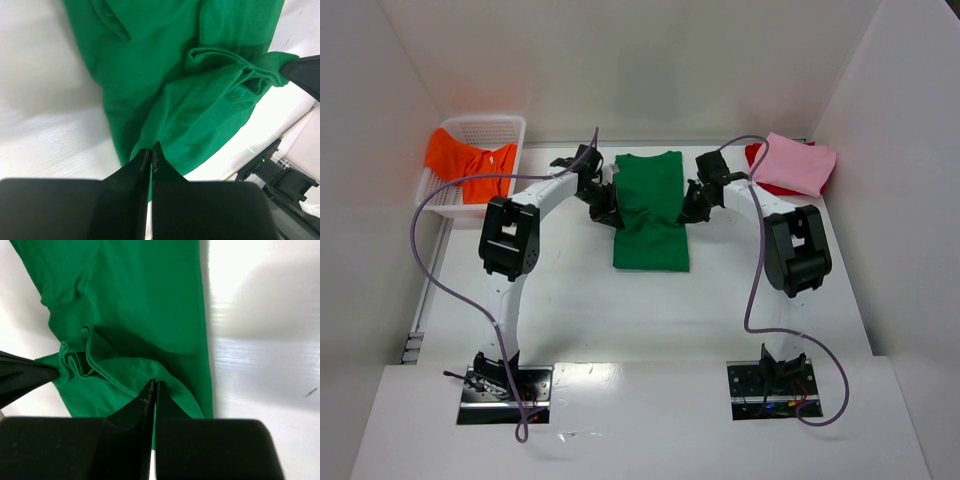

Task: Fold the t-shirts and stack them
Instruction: Fold the folded rectangular tshirt in 1/3 of the way

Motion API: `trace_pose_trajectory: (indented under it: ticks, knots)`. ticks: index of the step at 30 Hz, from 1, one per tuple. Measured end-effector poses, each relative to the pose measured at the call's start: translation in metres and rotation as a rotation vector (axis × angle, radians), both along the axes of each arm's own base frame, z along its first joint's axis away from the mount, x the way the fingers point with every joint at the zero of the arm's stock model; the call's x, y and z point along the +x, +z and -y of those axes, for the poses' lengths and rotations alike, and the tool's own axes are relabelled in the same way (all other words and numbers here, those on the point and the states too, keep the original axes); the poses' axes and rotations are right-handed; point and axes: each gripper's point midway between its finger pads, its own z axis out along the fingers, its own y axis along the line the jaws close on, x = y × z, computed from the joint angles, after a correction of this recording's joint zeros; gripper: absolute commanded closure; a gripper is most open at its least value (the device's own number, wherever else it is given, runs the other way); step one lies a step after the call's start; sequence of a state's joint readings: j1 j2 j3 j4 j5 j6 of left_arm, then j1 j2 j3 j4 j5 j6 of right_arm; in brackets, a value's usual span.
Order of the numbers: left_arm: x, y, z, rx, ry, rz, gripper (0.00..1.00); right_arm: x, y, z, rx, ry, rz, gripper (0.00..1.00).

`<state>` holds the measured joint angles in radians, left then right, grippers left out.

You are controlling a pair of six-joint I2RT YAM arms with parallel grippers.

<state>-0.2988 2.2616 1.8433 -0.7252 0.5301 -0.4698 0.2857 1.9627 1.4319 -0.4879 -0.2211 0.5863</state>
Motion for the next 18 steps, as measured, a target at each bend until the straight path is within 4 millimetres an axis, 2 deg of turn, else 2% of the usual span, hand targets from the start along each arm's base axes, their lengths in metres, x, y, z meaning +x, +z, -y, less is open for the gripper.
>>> trace_pose_trajectory:
  ticks: [3,5,6,8,12,15,18]
  knots:
    - [0.005,0.001,-0.006,-0.001,0.015,0.005,0.96,0.008,0.002,-0.002,0.002,0.003,0.013,1.0]
    - [0.009,0.001,-0.008,-0.003,0.021,0.009,0.88,0.014,0.005,-0.003,0.002,0.004,0.028,0.99]
    - [0.01,0.001,-0.009,-0.003,0.022,0.011,0.8,0.015,0.006,-0.003,0.002,0.005,0.032,0.97]
    - [0.011,-0.001,-0.01,-0.005,0.024,0.009,0.38,0.016,0.007,-0.003,0.002,0.005,0.035,0.9]
    - [0.012,-0.004,-0.009,-0.021,0.018,0.007,0.13,0.017,0.003,-0.001,-0.012,0.001,0.032,0.65]
    - [0.016,-0.002,-0.008,-0.033,0.011,0.026,0.11,0.019,0.001,0.002,-0.029,-0.007,0.035,0.57]
    - [0.023,0.001,-0.01,-0.05,0.012,0.057,0.09,0.024,0.003,0.009,-0.047,-0.026,0.051,0.45]
